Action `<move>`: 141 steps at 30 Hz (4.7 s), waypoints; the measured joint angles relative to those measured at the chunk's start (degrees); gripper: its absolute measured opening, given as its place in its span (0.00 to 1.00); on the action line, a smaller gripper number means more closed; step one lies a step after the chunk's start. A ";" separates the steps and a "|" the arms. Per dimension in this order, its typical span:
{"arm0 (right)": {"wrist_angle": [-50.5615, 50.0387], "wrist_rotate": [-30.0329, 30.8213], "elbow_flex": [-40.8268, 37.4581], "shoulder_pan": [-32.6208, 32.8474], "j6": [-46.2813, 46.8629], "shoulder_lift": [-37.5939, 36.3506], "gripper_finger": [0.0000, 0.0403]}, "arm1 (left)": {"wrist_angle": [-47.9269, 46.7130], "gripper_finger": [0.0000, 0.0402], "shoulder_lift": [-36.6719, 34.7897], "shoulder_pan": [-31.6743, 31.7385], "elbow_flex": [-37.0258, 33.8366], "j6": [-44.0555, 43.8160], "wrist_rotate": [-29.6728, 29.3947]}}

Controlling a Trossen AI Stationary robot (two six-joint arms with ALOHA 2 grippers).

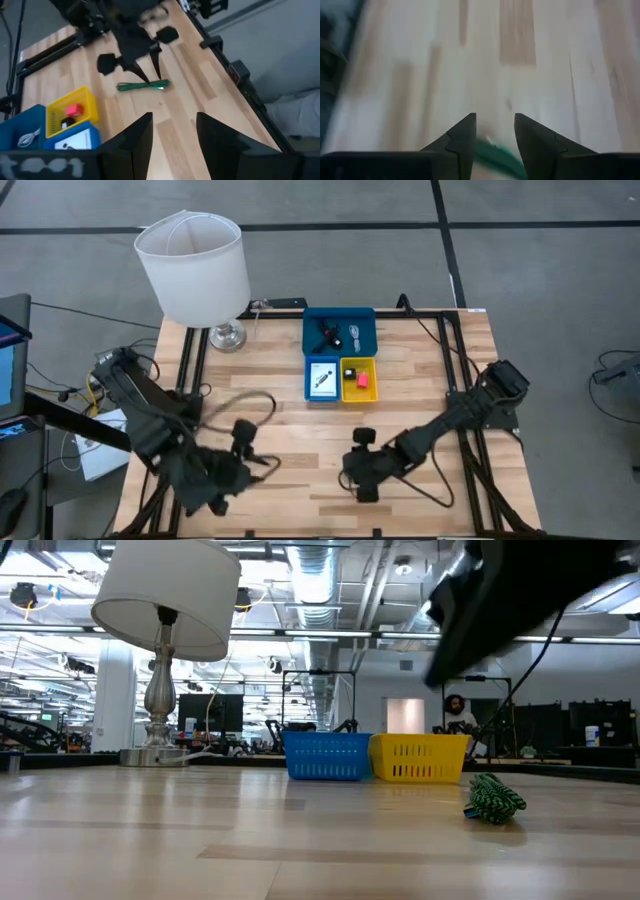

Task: Pick and place items into bin
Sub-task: Put the green charger cable into the dark blue bin, then return to Home Position

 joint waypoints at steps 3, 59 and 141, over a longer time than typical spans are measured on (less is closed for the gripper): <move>-9.49 -2.84 1.72 -2.40 -3.47 0.01 0.32 | -0.90 0.36 -3.22 1.71 0.00 0.39 0.43; -29.79 -2.51 14.69 -13.30 -31.82 1.40 0.01 | -12.63 0.36 -9.29 16.57 0.00 4.08 -4.01; -3.29 -39.49 24.76 -39.64 -31.34 -10.28 0.12 | 20.21 0.36 -27.64 40.87 -8.02 16.26 33.48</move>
